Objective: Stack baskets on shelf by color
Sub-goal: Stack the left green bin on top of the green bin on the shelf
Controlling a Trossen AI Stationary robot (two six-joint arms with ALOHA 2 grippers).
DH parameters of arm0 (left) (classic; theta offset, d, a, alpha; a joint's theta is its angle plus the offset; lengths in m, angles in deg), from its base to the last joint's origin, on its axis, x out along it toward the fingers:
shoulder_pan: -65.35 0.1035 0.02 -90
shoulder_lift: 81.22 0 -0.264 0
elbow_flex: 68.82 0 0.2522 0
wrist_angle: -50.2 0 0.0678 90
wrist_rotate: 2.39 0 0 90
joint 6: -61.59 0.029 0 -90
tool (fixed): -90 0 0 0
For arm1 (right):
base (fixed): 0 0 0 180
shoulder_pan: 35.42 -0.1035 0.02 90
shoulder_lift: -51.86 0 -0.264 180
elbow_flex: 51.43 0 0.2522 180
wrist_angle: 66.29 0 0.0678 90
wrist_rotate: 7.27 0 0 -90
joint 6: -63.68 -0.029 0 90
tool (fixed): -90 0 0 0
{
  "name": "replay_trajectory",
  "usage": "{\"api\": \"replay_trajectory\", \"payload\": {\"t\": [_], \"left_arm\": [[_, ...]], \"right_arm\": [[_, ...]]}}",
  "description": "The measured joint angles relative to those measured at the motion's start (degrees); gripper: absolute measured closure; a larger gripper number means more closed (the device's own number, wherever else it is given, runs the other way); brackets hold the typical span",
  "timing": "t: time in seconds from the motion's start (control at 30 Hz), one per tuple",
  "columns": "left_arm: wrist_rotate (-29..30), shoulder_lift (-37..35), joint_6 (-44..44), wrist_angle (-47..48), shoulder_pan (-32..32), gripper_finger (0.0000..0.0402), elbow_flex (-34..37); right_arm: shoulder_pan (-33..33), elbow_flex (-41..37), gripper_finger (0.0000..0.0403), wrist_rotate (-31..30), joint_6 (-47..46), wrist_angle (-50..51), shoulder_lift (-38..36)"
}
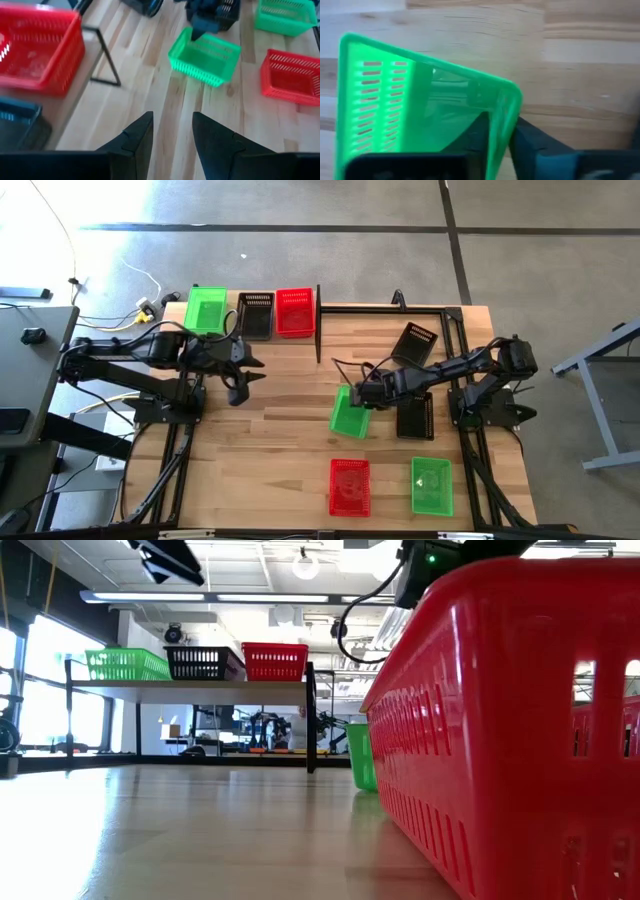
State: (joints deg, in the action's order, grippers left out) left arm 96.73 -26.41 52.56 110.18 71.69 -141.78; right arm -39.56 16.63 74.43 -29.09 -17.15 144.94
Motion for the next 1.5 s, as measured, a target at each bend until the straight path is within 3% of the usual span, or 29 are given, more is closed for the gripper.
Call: {"api": "replay_trajectory", "payload": {"t": [0.1, 0.57, 1.0, 1.5], "left_arm": [[-0.1, 1.0, 2.4, -2.1, 0.0, 0.0275, 0.0], [0.8, 9.3, 5.3, -3.1, -3.1, 0.0275, 0.0], [4.3, 15.0, 12.9, -8.1, -9.1, 0.0275, 0.0], [8.9, 18.0, 13.6, -14.0, -16.8, 0.0275, 0.0]], "right_arm": [[0.0, 0.0, 0.0394, -0.9, 0.0, -2.9, 0.0], [-0.6, 0.2, 0.0401, -13.2, -6.4, -19.6, 0.0], [-0.7, 11.4, 0.0402, -18.9, -1.0, -13.8, 0.0], [-0.2, 12.6, 0.0403, -19.6, 1.3, -16.4, 2.2]]}}
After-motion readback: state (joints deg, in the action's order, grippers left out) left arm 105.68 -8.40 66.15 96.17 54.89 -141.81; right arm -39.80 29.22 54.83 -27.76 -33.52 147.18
